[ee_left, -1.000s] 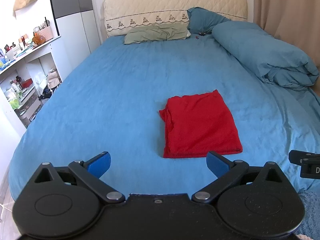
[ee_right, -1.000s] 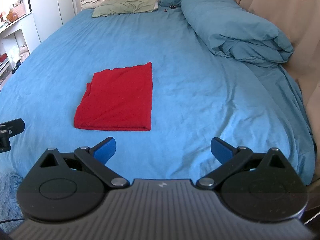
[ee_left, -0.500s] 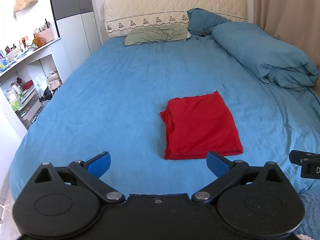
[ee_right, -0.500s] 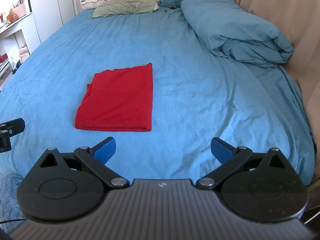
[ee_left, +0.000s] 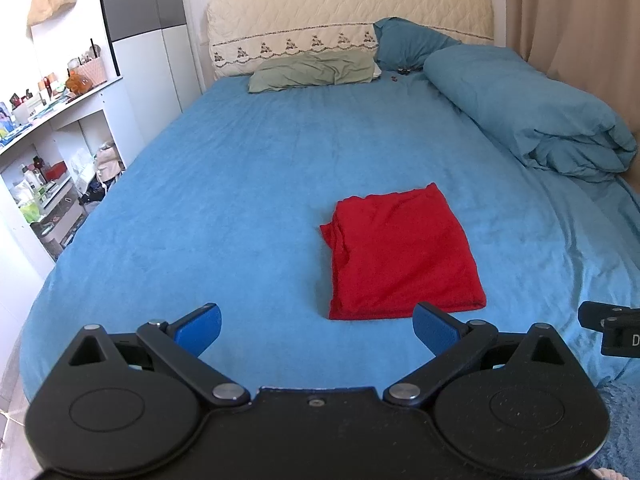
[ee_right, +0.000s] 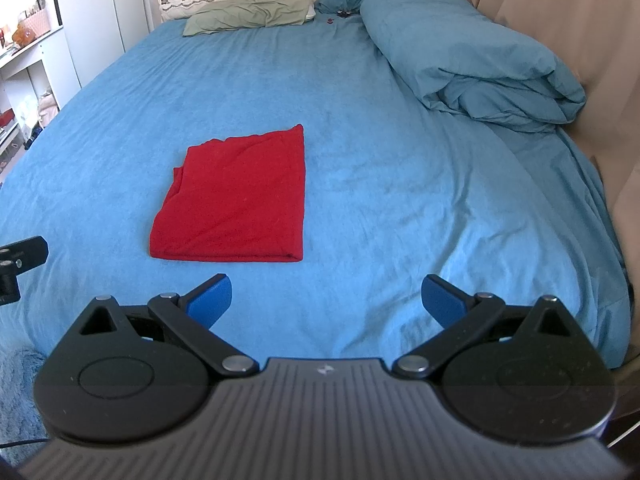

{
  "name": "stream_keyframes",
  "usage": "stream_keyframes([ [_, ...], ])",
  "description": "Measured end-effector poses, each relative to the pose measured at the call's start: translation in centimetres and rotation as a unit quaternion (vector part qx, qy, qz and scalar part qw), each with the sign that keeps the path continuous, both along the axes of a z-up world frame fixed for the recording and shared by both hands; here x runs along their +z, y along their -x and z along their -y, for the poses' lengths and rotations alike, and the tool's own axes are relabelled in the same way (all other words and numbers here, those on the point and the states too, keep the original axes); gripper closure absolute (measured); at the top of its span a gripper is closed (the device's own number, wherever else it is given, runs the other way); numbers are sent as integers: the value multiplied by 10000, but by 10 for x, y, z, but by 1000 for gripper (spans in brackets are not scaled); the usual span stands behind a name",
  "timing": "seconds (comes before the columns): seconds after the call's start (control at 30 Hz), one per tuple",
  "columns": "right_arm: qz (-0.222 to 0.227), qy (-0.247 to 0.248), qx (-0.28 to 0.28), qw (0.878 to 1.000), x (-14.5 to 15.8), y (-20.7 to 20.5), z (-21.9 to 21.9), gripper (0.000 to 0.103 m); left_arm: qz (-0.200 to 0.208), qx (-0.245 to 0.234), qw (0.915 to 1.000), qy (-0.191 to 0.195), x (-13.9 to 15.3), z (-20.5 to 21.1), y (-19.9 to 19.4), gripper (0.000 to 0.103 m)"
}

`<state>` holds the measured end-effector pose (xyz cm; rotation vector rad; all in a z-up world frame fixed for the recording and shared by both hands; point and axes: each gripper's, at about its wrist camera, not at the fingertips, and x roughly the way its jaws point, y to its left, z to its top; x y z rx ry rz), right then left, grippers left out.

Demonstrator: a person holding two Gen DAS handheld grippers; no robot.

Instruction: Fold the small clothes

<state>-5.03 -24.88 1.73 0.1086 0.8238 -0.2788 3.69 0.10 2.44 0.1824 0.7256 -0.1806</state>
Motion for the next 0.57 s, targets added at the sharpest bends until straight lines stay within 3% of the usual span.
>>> stream_keyframes([
  [0.4,-16,-16,-6,10000,-1,1,-2,0,137,209,9994,-233,-3,3,2,0],
  [0.57,-52,-32,-49,10000,-3,-2,-6,0,81,138,9998,-121,-6,1,-1,0],
])
